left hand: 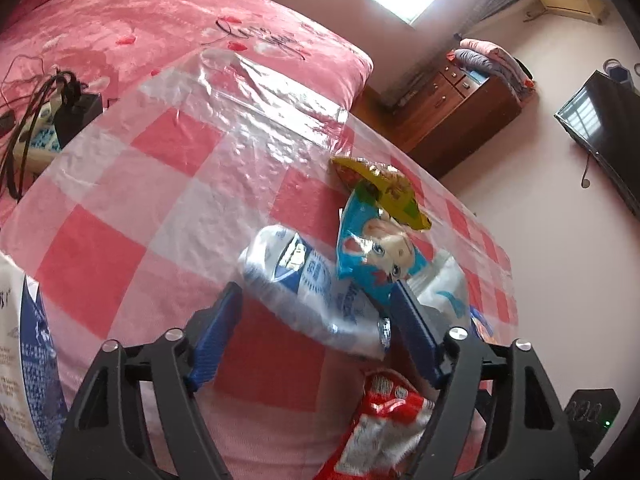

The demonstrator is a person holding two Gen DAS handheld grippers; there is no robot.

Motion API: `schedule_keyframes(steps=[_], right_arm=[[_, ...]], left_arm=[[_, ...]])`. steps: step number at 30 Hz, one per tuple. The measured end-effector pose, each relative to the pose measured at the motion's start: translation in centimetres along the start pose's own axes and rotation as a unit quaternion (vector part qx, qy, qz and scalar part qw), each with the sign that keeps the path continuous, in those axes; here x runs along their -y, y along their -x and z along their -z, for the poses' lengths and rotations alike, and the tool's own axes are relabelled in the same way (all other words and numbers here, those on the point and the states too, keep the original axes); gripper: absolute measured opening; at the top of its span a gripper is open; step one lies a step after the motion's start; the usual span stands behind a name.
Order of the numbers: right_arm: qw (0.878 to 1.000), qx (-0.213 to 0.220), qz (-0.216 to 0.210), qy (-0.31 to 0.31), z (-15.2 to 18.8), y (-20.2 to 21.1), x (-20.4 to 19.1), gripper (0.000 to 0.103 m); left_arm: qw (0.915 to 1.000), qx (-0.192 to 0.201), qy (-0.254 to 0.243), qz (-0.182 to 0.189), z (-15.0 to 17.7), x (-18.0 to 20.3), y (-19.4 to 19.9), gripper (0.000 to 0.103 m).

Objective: Collect trash
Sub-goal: 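Reach the left tool to the white-and-blue milk pouch and grasp it, then grasp the gold snack bag with the right tool while the left tool holds the pouch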

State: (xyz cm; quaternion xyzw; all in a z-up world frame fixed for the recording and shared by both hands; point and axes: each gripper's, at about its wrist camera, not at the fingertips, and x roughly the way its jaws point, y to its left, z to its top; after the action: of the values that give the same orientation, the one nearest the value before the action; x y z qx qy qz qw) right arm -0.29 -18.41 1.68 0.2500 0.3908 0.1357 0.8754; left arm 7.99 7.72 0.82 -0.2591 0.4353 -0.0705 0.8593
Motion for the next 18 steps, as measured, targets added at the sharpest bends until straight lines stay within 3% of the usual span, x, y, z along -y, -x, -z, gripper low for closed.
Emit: schedule_keyframes(steps=[3, 5, 12, 18], right_arm=[[1.0, -0.004, 0.006, 0.005, -0.1, -0.3, -0.2, 0.066], [1.0, -0.006, 0.014, 0.013, 0.0, -0.5, -0.5, 0.066], [0.998, -0.011, 0.039, 0.041, 0.5, -1.0, -1.5, 0.066], [0.997, -0.021, 0.042, 0.063, 0.7, -1.6, -2.4, 0.067]], left_arm=[[0.9999, 0.009, 0.006, -0.006, 0.1, 0.0, -0.4, 0.056], [0.9999, 0.012, 0.001, -0.012, 0.1, 0.1, -0.7, 0.037], [0.9992, 0.026, -0.026, -0.017, 1.2, 1.0, 0.1, 0.029], [0.9988, 0.028, -0.04, -0.001, 2.1, 1.3, 2.2, 0.021]])
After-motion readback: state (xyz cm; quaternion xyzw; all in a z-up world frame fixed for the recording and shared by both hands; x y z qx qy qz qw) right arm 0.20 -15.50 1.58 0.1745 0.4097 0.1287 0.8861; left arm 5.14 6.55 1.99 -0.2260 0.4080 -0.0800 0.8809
